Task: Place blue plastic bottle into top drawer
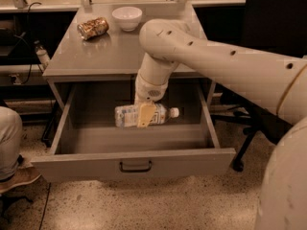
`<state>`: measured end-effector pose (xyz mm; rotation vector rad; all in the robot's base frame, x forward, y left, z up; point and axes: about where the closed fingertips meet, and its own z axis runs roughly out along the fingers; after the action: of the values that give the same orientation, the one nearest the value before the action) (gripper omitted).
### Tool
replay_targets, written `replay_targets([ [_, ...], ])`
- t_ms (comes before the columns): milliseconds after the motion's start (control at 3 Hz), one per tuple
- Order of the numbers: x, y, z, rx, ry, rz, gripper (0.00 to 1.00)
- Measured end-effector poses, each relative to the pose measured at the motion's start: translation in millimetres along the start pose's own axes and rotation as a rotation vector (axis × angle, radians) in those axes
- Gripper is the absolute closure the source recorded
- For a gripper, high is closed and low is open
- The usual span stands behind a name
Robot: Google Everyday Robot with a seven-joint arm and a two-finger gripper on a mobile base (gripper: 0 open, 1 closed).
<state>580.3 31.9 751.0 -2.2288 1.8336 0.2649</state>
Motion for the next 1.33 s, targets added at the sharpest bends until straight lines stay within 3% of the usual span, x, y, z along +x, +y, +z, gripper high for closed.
replay_targets([
  [667, 0, 0, 5, 0.01, -0.015, 0.048, 1.0],
  [1000, 24, -6, 23, 0.041, -0.001, 0.191, 1.0],
  [1333, 56, -23, 46, 0.09, 0.008, 0.4, 1.0],
])
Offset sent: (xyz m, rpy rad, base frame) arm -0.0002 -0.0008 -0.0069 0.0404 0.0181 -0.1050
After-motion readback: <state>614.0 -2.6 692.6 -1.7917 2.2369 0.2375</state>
